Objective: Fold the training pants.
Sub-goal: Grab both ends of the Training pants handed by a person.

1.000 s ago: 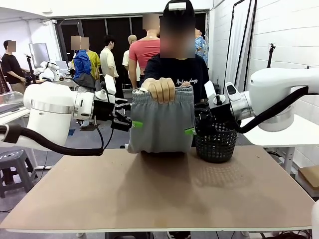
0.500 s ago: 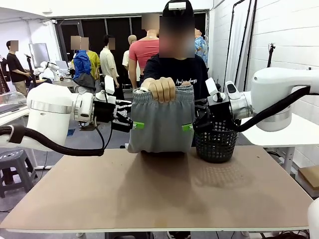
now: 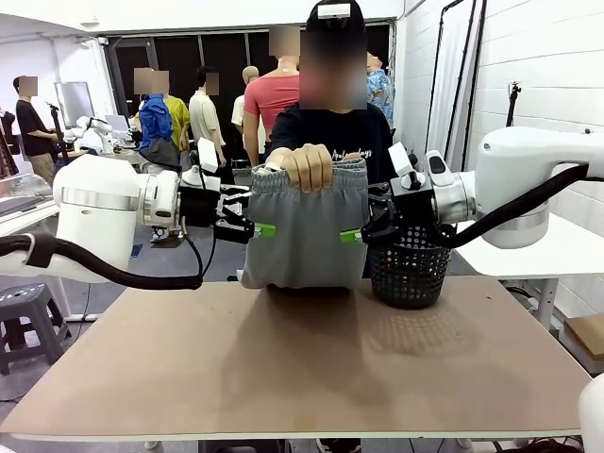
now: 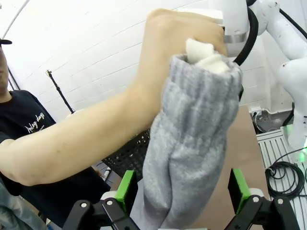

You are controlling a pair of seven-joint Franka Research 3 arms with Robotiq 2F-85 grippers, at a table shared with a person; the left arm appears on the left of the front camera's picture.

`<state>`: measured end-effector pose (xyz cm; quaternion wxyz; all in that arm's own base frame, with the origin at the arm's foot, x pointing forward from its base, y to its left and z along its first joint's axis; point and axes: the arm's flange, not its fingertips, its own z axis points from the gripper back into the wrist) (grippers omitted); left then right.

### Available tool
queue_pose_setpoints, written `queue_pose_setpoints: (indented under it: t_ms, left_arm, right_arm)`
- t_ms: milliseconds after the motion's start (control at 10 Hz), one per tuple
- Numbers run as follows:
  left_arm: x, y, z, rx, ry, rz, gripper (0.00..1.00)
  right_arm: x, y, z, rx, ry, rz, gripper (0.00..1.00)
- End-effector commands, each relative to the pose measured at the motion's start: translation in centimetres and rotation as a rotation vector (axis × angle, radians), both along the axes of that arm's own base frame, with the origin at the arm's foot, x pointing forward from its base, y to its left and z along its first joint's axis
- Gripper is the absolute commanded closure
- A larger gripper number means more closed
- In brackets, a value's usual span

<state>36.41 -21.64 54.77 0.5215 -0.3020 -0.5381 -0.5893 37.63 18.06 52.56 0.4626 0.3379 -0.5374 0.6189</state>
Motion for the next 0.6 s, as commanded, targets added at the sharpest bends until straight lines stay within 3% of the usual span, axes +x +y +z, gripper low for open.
queue_pose_setpoints:
  t_ms: [0,300,400,500]
  left_arm:
    - [1.3,-0.9,-0.3,-0.044,-0.008,-0.024,0.00]
    - [1.7,-1.0,-0.5,-0.054,0.040,-0.061,0.00]
    - [1.8,-0.9,-0.6,-0.055,0.038,-0.058,0.13]
    - [2.1,-0.7,-0.7,-0.054,0.042,-0.052,0.32]
  right_arm:
    - [1.0,1.0,0.0,0.003,-0.004,-0.011,0.00]
    - [1.2,1.4,1.0,0.038,-0.003,0.017,0.02]
    - [1.2,1.5,1.4,0.045,0.015,0.022,0.22]
    - [1.4,1.6,1.5,0.044,0.024,0.034,0.41]
